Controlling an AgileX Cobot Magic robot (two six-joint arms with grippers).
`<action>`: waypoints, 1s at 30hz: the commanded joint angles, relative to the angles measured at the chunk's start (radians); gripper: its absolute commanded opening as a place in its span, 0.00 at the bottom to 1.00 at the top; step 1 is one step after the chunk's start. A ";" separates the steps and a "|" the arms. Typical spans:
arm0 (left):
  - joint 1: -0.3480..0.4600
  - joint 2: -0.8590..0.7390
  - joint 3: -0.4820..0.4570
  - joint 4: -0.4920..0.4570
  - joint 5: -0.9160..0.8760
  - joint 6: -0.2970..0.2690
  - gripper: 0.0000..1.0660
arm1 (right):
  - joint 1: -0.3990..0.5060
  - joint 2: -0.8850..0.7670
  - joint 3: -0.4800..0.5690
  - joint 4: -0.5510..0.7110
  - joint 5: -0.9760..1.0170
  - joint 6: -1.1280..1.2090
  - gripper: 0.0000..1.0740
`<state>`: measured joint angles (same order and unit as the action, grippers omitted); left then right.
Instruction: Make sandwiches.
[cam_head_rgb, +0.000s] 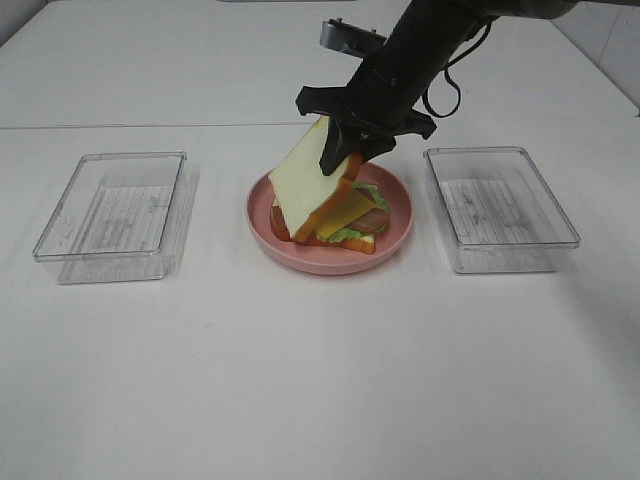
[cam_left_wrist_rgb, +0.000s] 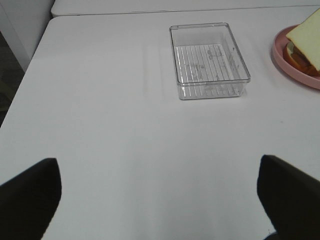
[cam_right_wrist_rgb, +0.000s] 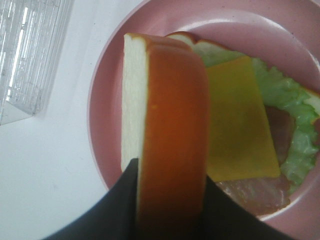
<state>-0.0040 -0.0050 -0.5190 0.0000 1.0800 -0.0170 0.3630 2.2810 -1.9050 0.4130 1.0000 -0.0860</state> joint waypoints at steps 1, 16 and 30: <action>0.002 -0.012 0.003 0.000 -0.007 -0.002 0.94 | -0.002 0.002 0.005 -0.053 -0.013 0.004 0.36; 0.002 -0.012 0.003 0.000 -0.007 -0.002 0.94 | -0.003 -0.010 -0.105 -0.359 0.222 0.011 0.92; 0.002 -0.012 0.003 0.000 -0.007 -0.002 0.94 | -0.005 -0.165 -0.185 -0.413 0.332 0.036 0.92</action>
<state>-0.0040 -0.0050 -0.5190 0.0000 1.0800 -0.0170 0.3630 2.1270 -2.0910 0.0090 1.2100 -0.0560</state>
